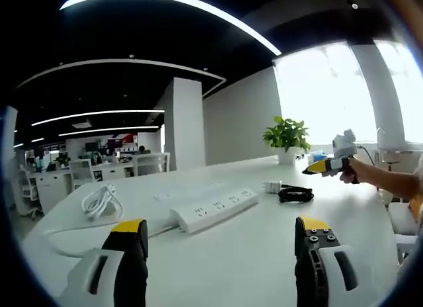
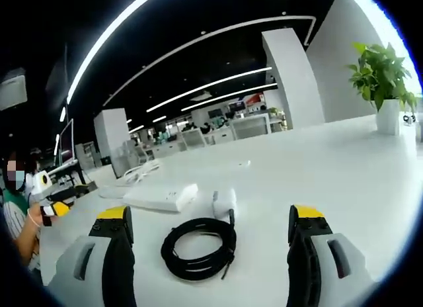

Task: Straighten the power strip on the desk, plug the charger into it

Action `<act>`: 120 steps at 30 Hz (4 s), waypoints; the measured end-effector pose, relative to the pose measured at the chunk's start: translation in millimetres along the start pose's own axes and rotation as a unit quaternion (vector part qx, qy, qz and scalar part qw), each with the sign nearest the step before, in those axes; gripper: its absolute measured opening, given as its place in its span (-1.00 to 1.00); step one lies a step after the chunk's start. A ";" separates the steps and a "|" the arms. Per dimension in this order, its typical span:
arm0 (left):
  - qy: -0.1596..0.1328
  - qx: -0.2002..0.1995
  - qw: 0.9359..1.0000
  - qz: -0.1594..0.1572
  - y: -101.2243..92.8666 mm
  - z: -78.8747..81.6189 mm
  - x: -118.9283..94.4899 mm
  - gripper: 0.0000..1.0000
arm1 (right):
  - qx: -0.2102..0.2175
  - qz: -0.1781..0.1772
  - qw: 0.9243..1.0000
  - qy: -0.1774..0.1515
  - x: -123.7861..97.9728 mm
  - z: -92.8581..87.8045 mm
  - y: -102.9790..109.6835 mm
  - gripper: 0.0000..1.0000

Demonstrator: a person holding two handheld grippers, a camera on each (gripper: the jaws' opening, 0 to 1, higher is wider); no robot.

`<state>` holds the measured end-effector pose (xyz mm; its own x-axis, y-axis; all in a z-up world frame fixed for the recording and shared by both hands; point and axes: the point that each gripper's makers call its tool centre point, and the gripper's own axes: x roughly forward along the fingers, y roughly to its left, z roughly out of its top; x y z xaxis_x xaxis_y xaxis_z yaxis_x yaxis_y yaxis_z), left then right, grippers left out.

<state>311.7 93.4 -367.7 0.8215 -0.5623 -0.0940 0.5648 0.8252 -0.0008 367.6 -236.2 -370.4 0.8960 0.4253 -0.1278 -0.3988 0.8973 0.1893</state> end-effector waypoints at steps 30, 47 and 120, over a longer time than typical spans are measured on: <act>0.004 -0.006 1.000 -0.001 -1.6 -5.5 0.5 0.87 | -0.055 -0.031 0.997 0.052 19.7 -18.1 -19.1 0.39; 0.004 -0.007 1.000 -0.003 -3.0 -5.8 3.0 0.87 | -0.042 -0.035 0.997 0.048 47.1 -11.9 -22.8 0.30; 0.004 -0.003 1.000 -0.007 -12.0 -8.2 5.8 0.85 | -0.066 -0.061 0.993 0.079 94.2 -24.8 -23.0 0.04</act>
<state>309.0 80.7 -376.4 0.8134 -0.5726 -0.1021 0.5749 0.8182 -0.0085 456.3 -213.8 -410.9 0.9016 0.3161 -0.2952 -0.3202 0.9467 0.0356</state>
